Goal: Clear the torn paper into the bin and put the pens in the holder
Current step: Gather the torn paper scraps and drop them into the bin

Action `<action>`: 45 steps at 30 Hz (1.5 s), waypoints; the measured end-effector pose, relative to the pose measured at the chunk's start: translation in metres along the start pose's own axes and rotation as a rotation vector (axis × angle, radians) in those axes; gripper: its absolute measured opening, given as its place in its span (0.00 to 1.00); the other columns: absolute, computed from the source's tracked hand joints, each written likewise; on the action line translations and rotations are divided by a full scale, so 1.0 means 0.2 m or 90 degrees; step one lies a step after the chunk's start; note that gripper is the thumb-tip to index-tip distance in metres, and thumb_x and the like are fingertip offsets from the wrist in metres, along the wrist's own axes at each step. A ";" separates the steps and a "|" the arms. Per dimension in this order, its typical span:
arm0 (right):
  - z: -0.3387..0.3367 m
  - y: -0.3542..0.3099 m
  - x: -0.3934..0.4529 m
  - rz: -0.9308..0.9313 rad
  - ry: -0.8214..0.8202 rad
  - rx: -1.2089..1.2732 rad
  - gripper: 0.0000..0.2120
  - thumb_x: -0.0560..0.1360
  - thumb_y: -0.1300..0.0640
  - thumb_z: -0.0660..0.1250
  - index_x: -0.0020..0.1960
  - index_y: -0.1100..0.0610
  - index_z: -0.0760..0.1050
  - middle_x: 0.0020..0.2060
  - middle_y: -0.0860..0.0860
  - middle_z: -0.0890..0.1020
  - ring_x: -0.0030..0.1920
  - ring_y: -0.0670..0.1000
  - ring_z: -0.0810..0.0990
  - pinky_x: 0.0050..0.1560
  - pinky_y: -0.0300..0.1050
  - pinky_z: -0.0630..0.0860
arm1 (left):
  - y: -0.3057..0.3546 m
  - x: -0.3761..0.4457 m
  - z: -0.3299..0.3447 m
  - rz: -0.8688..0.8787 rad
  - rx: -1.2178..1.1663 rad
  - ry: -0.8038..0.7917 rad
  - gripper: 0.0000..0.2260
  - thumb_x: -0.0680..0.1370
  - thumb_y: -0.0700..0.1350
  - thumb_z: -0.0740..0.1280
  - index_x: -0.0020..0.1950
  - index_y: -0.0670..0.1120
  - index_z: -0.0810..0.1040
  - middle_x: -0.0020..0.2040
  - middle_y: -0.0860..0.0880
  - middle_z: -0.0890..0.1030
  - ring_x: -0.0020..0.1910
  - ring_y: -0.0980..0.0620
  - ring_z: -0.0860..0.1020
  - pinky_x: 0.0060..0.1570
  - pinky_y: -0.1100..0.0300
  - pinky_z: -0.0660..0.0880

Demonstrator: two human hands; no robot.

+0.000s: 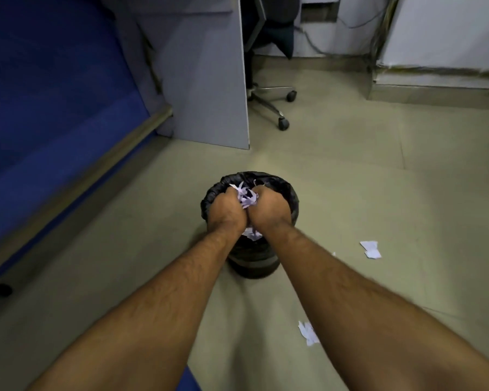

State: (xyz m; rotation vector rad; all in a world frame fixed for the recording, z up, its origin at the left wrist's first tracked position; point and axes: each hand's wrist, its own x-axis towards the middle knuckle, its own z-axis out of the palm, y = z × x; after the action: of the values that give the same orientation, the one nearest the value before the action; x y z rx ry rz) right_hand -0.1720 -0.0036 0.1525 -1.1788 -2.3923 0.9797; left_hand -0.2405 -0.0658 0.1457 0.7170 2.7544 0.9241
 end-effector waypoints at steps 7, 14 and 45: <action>-0.05 0.05 -0.01 0.022 0.046 -0.013 0.17 0.75 0.61 0.65 0.63 0.54 0.78 0.56 0.53 0.84 0.57 0.56 0.81 0.56 0.46 0.77 | -0.02 0.00 0.00 0.043 0.014 -0.055 0.05 0.77 0.38 0.63 0.47 0.47 0.76 0.47 0.48 0.79 0.46 0.48 0.75 0.40 0.63 0.68; -0.24 0.25 -0.07 0.103 0.231 0.130 0.11 0.74 0.54 0.65 0.54 0.51 0.82 0.47 0.50 0.86 0.49 0.53 0.83 0.47 0.40 0.74 | 0.28 -0.16 0.06 0.167 -0.034 -0.065 0.09 0.76 0.38 0.64 0.50 0.46 0.83 0.46 0.48 0.84 0.45 0.48 0.81 0.46 0.55 0.79; 0.23 1.78 -1.00 0.220 0.008 -0.173 0.25 0.71 0.49 0.69 0.67 0.52 0.73 0.57 0.57 0.76 0.53 0.61 0.74 0.51 0.50 0.73 | -0.27 -1.10 1.38 0.326 0.345 -0.420 0.25 0.77 0.55 0.67 0.72 0.48 0.68 0.67 0.43 0.72 0.63 0.43 0.72 0.62 0.53 0.71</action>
State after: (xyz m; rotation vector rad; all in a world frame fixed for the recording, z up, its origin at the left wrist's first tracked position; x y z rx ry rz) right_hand 0.1330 -0.0276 -0.1207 -1.7350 -2.4146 0.7479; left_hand 0.0082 -0.0634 -0.1098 1.5281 2.2273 -0.0698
